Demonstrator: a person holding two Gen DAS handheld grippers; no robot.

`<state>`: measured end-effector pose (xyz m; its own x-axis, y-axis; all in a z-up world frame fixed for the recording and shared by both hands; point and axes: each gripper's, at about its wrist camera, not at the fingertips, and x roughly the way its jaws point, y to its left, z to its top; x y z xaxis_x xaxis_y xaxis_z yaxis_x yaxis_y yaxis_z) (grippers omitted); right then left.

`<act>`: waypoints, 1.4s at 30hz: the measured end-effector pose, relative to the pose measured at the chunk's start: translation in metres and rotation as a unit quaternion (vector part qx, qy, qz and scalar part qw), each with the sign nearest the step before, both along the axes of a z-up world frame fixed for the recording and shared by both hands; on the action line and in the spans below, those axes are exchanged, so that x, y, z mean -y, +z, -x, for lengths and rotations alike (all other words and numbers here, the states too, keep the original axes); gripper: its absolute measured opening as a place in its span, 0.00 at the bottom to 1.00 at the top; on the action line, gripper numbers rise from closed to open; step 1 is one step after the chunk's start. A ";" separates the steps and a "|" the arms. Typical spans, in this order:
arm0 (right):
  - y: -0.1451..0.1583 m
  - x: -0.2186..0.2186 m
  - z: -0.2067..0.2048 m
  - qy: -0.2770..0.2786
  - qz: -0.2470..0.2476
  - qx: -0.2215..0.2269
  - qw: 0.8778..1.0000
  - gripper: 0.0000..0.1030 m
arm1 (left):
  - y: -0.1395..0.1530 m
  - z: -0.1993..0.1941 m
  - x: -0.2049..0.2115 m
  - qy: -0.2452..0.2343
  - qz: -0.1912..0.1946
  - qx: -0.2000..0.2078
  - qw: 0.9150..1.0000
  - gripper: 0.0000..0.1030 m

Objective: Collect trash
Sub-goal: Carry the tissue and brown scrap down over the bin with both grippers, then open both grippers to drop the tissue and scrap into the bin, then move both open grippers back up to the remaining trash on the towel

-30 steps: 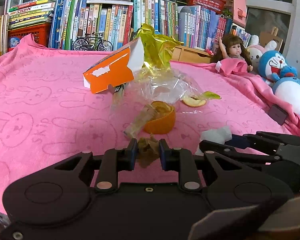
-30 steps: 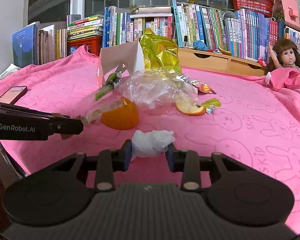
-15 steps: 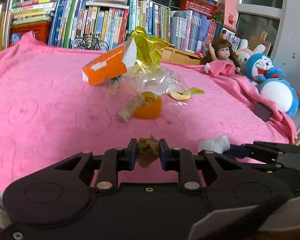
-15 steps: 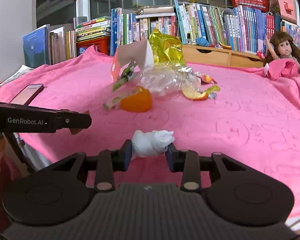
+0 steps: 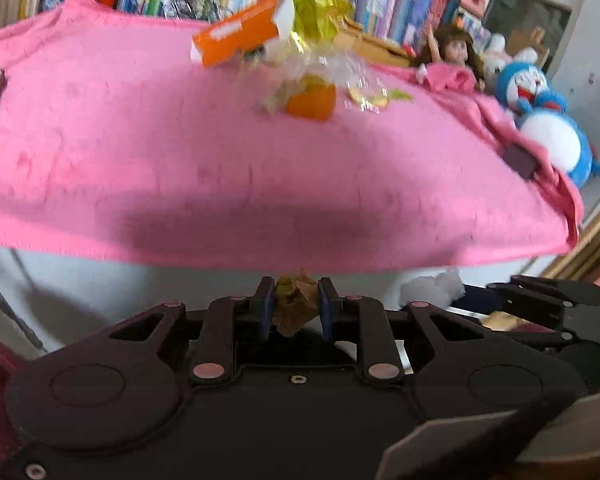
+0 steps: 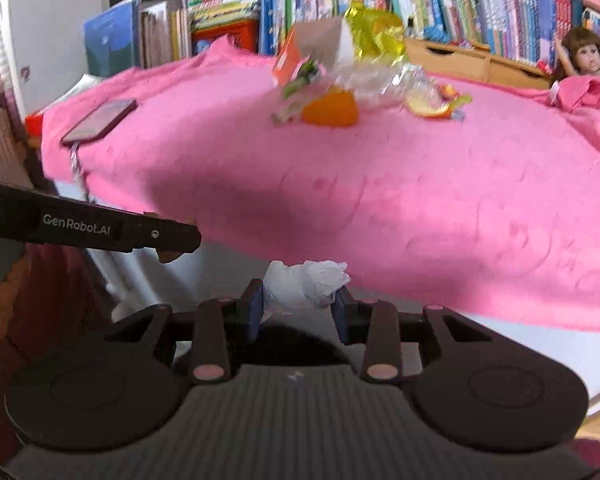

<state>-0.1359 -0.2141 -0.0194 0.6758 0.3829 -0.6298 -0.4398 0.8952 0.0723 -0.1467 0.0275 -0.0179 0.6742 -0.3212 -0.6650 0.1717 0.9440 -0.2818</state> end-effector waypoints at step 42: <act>0.003 0.012 -0.011 -0.007 -0.010 -0.001 1.000 0.71 | 0.008 -0.016 0.015 -0.005 -0.059 0.002 0.998 0.58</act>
<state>-0.1248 -0.2260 -0.0163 0.6797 0.3852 -0.6242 -0.4267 0.8998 0.0907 -0.1302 0.0126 -0.0095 0.6743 -0.2483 -0.6955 0.1828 0.9686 -0.1686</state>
